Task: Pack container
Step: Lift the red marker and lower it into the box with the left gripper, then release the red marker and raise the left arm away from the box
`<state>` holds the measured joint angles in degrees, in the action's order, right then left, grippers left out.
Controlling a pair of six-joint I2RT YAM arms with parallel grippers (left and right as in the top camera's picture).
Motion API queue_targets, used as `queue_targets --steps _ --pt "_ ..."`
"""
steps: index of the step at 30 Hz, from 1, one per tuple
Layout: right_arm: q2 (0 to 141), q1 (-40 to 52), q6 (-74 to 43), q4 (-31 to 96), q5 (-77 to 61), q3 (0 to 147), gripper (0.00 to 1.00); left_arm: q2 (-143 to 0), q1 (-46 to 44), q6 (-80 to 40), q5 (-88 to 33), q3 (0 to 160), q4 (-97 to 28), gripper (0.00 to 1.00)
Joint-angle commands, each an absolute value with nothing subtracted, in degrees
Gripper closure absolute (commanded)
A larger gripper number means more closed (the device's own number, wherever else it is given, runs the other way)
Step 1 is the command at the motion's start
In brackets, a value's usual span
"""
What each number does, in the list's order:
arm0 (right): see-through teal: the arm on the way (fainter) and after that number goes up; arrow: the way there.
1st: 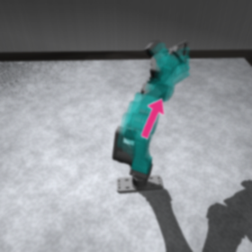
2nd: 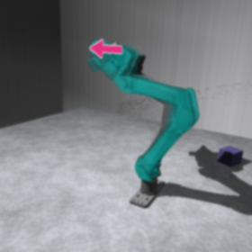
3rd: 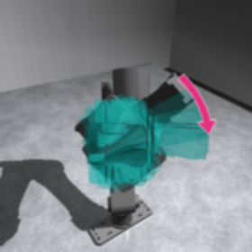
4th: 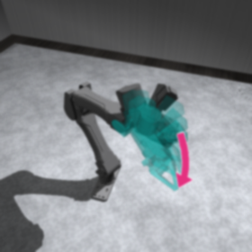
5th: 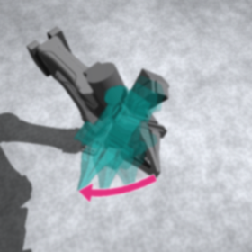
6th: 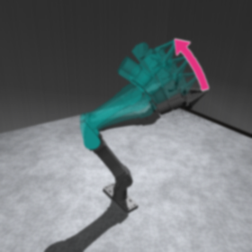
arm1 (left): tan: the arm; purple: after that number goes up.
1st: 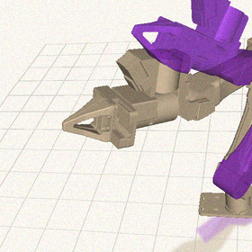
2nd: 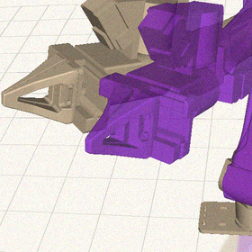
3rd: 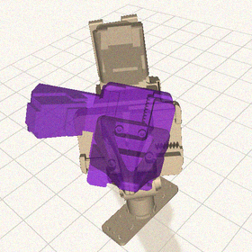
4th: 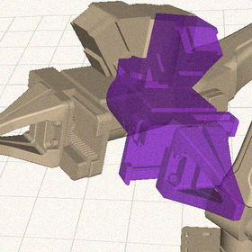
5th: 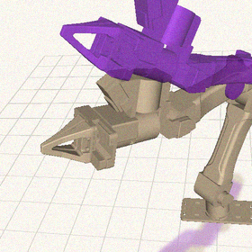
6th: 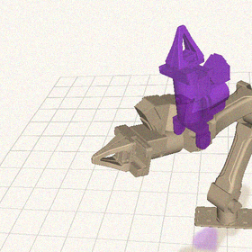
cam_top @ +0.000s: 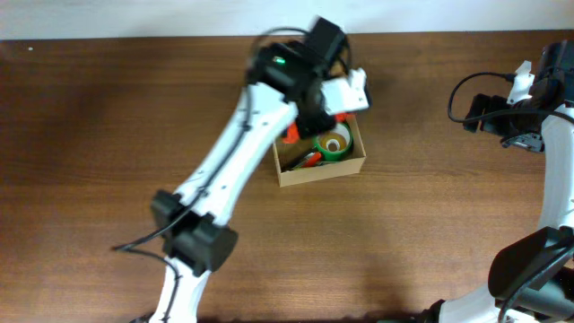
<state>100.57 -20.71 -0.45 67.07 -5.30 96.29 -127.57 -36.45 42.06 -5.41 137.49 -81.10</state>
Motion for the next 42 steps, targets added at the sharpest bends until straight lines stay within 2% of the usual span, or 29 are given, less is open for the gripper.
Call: queue_targets --steps 1,11,37,42 --pt "100.9 -21.0 -1.0 67.1 -7.1 95.9 0.01 -131.9 -36.8 44.7 -5.5 138.3 -81.3 0.98" --pt "100.9 -21.0 -1.0 67.0 -7.1 95.9 0.01 -137.6 -36.6 48.1 -1.2 138.3 -80.6 0.99" --pt "100.9 -21.0 -0.9 66.8 -7.1 95.9 0.01 -143.5 -35.7 47.5 -5.2 137.7 -80.2 0.98" --pt "100.9 -21.0 -0.9 66.8 -7.1 95.9 0.01 -143.5 -35.7 47.2 -5.2 137.7 -80.2 0.85"
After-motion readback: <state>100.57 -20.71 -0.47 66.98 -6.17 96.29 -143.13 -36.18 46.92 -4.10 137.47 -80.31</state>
